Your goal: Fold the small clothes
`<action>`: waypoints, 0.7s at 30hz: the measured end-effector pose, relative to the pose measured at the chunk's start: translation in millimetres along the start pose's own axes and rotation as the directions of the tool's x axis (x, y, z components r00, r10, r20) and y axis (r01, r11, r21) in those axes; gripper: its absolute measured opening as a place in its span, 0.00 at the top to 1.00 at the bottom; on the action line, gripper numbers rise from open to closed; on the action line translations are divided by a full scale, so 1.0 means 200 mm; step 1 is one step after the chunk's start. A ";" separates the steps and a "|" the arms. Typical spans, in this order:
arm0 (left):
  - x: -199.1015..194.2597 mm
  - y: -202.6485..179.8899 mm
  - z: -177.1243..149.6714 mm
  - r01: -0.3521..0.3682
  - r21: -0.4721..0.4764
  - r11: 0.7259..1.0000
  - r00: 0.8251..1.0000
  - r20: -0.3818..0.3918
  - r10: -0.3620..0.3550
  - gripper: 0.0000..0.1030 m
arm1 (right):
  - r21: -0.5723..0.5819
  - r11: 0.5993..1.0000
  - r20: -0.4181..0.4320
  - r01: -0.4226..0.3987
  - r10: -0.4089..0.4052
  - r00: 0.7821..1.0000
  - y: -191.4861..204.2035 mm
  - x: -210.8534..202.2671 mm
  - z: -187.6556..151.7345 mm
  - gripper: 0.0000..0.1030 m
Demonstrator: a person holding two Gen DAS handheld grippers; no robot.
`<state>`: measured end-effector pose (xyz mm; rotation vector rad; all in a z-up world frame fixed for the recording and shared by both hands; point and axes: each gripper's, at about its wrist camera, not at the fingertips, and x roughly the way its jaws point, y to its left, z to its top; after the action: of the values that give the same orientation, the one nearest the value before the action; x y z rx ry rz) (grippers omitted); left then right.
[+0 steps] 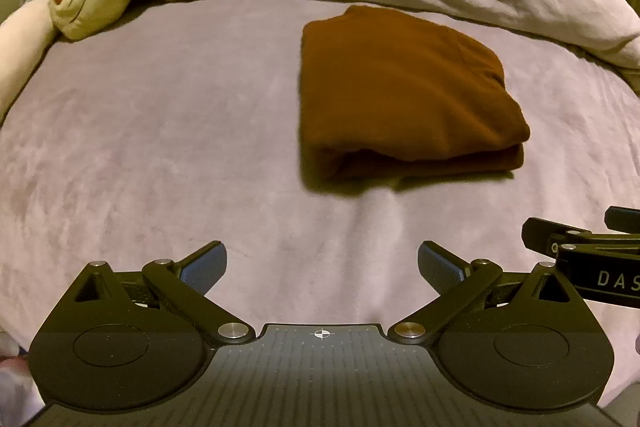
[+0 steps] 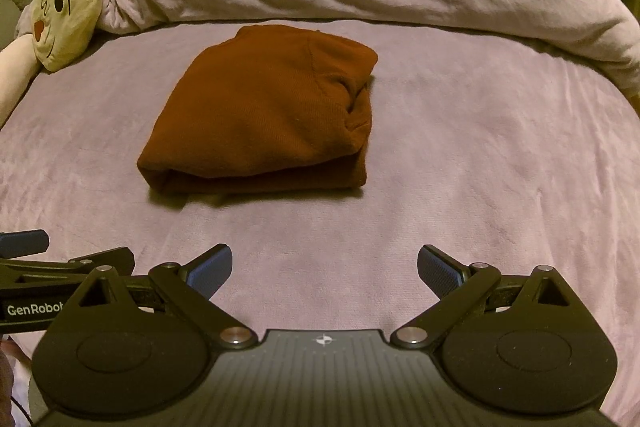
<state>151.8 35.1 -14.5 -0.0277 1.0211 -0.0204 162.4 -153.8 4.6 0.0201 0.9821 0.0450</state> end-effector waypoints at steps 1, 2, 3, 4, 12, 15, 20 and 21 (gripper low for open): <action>0.00 0.00 0.00 0.000 0.001 1.000 1.000 0.001 0.000 0.00 | 0.001 1.000 0.001 -0.001 0.001 1.000 0.00 0.00 0.00 0.04; 0.00 -0.01 0.00 0.000 0.002 1.000 1.000 0.002 0.000 0.00 | 0.002 1.000 0.001 -0.002 0.002 1.000 0.00 0.00 0.00 0.04; 0.00 -0.01 0.00 0.000 0.003 1.000 1.000 0.003 0.000 0.00 | 0.003 1.000 0.002 -0.002 0.002 1.000 0.00 0.00 0.00 0.04; -0.01 -0.01 0.00 -0.001 0.003 1.000 1.000 0.004 0.001 0.00 | 0.005 1.000 0.002 -0.002 0.002 1.000 -0.01 -0.01 0.00 0.04; -0.01 -0.01 0.00 -0.001 0.002 1.000 1.000 0.003 0.001 0.00 | 0.011 1.000 0.007 -0.002 0.002 1.000 -0.01 -0.02 0.00 0.04; -0.01 -0.02 0.00 -0.003 0.006 1.000 1.000 0.003 0.003 0.00 | 0.011 1.000 0.008 -0.002 0.002 1.000 -0.01 -0.02 0.00 0.04; -0.02 -0.02 0.00 -0.001 0.003 1.000 1.000 0.006 0.001 0.00 | 0.015 1.000 0.011 -0.001 0.001 1.000 -0.01 -0.03 0.00 0.04; -0.02 -0.02 0.00 0.000 0.003 1.000 1.000 0.007 0.000 0.00 | 0.015 1.000 0.012 -0.002 0.001 1.000 -0.01 -0.03 0.00 0.04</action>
<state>150.3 30.9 -10.2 -0.0251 1.0146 -0.0213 159.0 -156.5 9.9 0.0351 0.9703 0.0386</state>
